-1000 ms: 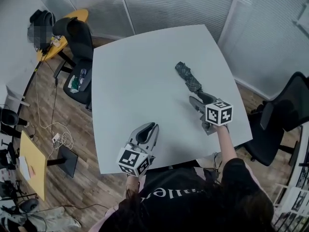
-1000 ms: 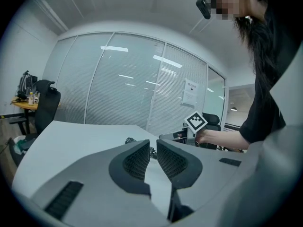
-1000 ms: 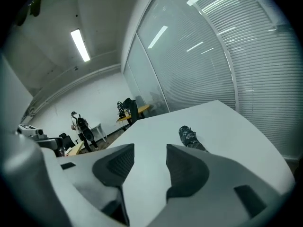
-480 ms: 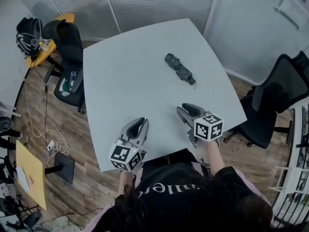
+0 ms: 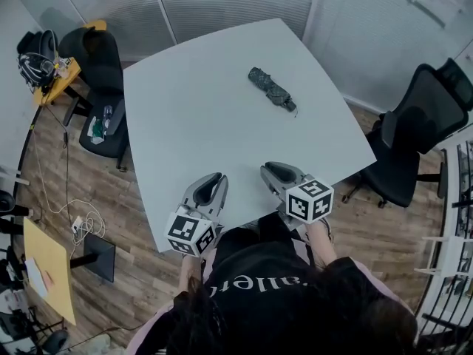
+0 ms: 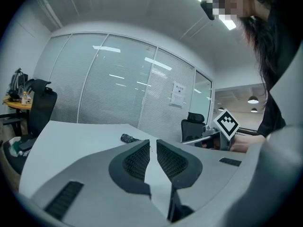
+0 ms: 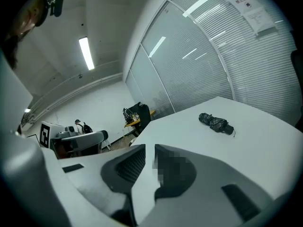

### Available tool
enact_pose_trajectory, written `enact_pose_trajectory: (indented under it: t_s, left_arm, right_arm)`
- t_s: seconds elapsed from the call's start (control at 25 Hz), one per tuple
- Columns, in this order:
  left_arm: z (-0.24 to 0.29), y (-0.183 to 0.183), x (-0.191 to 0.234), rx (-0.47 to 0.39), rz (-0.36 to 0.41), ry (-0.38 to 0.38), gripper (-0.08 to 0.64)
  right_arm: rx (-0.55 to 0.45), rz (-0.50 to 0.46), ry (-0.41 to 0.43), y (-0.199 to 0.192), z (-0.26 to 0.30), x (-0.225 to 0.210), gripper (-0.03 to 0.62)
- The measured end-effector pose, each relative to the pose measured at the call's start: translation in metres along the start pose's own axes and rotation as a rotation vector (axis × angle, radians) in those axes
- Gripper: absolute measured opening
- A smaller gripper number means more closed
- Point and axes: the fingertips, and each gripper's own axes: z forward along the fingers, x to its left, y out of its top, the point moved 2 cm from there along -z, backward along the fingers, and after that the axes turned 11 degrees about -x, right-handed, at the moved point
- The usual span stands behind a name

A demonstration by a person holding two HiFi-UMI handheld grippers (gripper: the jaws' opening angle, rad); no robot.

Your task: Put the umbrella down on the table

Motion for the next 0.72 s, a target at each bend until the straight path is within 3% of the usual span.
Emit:
enact_pose_trajectory:
  t_s: [0.72]
  left_arm:
    - [-0.041,0.000,-0.010,-0.026,0.000,-0.035,0.060]
  right_arm:
    - [0.016,-0.054,0.046,-0.023,-0.013,0.059,0.043]
